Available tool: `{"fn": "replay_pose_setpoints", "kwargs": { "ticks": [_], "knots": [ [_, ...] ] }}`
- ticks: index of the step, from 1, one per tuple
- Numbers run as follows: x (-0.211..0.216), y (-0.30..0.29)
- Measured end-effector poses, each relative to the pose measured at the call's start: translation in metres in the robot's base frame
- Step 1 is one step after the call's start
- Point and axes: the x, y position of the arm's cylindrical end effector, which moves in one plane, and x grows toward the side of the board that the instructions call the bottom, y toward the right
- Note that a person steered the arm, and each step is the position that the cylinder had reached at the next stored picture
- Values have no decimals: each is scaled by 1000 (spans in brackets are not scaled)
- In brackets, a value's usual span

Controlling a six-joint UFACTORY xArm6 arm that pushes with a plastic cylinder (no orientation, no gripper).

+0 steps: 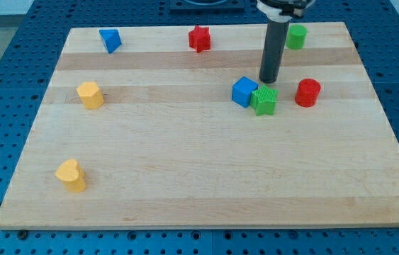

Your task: Separate the green star from the cube

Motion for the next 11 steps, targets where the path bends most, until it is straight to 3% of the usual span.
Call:
{"fn": "replay_pose_setpoints", "kwargs": {
  "ticks": [5,11],
  "knots": [
    [109,-4],
    [86,-55]
  ]
}}
